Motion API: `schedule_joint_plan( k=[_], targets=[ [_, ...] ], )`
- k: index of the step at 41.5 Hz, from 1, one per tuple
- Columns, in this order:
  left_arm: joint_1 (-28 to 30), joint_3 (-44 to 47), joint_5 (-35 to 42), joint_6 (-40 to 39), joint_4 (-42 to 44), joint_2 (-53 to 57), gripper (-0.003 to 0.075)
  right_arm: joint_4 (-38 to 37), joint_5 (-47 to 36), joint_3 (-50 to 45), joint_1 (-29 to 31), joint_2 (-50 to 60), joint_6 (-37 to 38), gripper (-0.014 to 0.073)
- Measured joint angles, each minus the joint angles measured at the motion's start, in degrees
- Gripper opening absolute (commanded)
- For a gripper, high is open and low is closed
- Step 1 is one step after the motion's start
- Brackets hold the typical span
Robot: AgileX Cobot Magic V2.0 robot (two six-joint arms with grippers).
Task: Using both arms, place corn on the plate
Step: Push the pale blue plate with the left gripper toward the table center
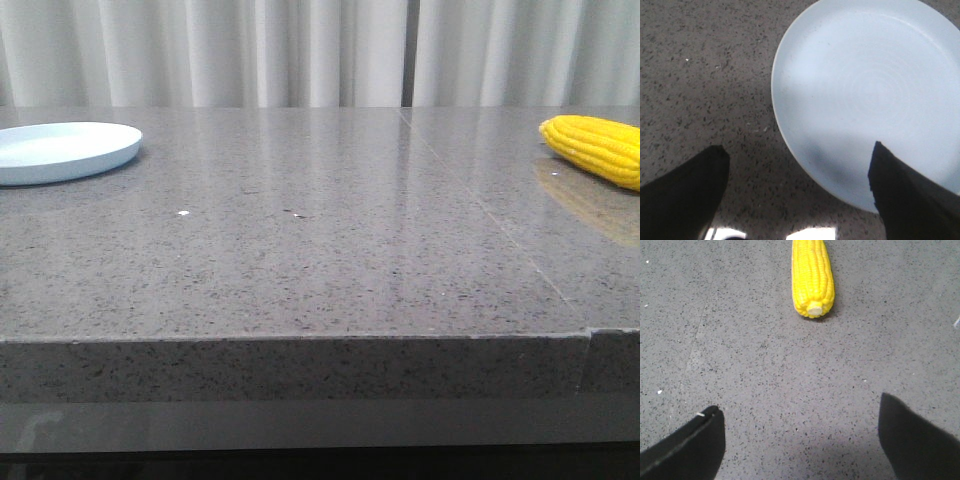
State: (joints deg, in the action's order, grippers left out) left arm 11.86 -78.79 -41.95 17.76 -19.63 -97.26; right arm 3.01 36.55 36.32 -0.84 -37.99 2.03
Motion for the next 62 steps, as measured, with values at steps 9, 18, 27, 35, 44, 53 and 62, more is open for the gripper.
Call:
schedule_joint_plan(
  k=[9, 18, 27, 35, 44, 53, 62],
  targets=[
    [-0.8, -5.2, 0.4, 0.0, 0.0, -7.6, 0.0498, 0.0, 0.0, 0.0, 0.0, 0.0, 0.0, 0.0647],
    [-1.7, -9.4, 0.4, 0.0, 0.0, -12.7, 0.0430, 0.0, 0.0, 0.0, 0.0, 0.0, 0.0, 0.0647],
    [-1.9, -12.2, 0.1, 0.1, 0.0, -15.3, 0.0294, 0.0, 0.0, 0.0, 0.0, 0.0, 0.0, 0.0647],
    [-1.9, -12.5, -0.1, 0.1, 1.8, -15.5, 0.0049, 0.0, 0.0, 0.0, 0.0, 0.0, 0.0, 0.0647],
    [-1.9, -12.8, -0.5, 0.1, 4.7, -15.5, -0.0020, 0.0, 0.0, 0.0, 0.0, 0.0, 0.0, 0.0647],
    [-1.9, -13.4, -2.1, 0.1, 2.9, -14.9, -0.0020, 0.0, 0.0, 0.0, 0.0, 0.0, 0.0, 0.0647],
    [-2.3, -16.4, -5.7, 0.1, -0.7, -11.3, -0.0020, 0.0, 0.0, 0.0, 0.0, 0.0, 0.0, 0.0647]
  ],
)
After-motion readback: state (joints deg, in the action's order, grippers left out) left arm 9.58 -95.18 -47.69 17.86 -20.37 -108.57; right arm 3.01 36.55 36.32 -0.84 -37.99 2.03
